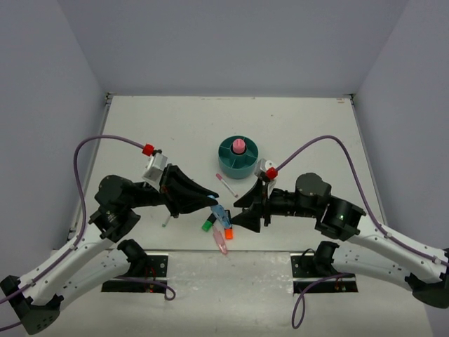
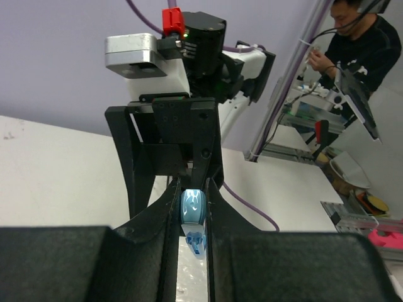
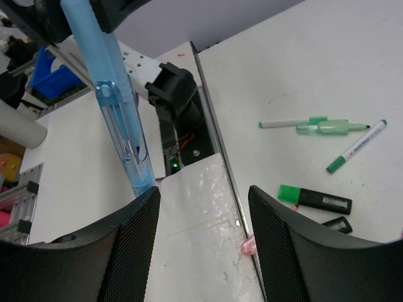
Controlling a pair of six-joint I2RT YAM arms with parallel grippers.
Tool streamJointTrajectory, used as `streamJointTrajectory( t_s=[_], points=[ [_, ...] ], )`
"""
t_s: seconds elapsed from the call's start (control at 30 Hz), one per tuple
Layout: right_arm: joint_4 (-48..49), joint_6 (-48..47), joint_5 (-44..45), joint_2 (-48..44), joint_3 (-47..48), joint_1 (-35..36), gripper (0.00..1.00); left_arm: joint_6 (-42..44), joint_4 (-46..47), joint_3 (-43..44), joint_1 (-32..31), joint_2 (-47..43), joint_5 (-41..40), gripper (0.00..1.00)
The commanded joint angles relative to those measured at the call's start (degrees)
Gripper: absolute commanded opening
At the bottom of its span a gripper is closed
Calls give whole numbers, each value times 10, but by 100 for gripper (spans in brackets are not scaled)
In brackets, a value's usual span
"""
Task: Sort the stationery into containers
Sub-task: Close the pen cap on the pen.
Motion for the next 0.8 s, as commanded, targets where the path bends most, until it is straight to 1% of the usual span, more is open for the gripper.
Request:
streamJointTrajectory(
  t_s=[0.0, 0.17, 0.27, 0.33, 0.4, 0.5, 0.63, 0.77],
  points=[
    [48, -15, -108, 13, 23, 0, 62, -16, 52, -5, -1, -2, 28, 0],
    [61, -14, -117, 5, 22, 0, 63, -14, 45, -1, 0, 7, 25, 0],
    [42, -16, -67, -4, 23, 0, 61, -14, 46, 0, 0, 4, 27, 0],
    [38, -15, -17, -23, 15, 0, 59, -14, 43, 0, 0, 1, 27, 0],
    [36, -16, 4, -41, 10, 0, 56, -12, 41, 1, -1, 0, 27, 0],
    [25, -19, -15, -53, 15, 0, 56, -9, 38, 3, 0, 0, 25, 0],
    [13, -23, -28, -43, 23, -1, 56, -15, 47, 2, 0, 1, 33, 0],
    [-3, -42, -37, -3, 43, 0, 51, -17, 53, 3, -1, 3, 29, 0]
  ],
)
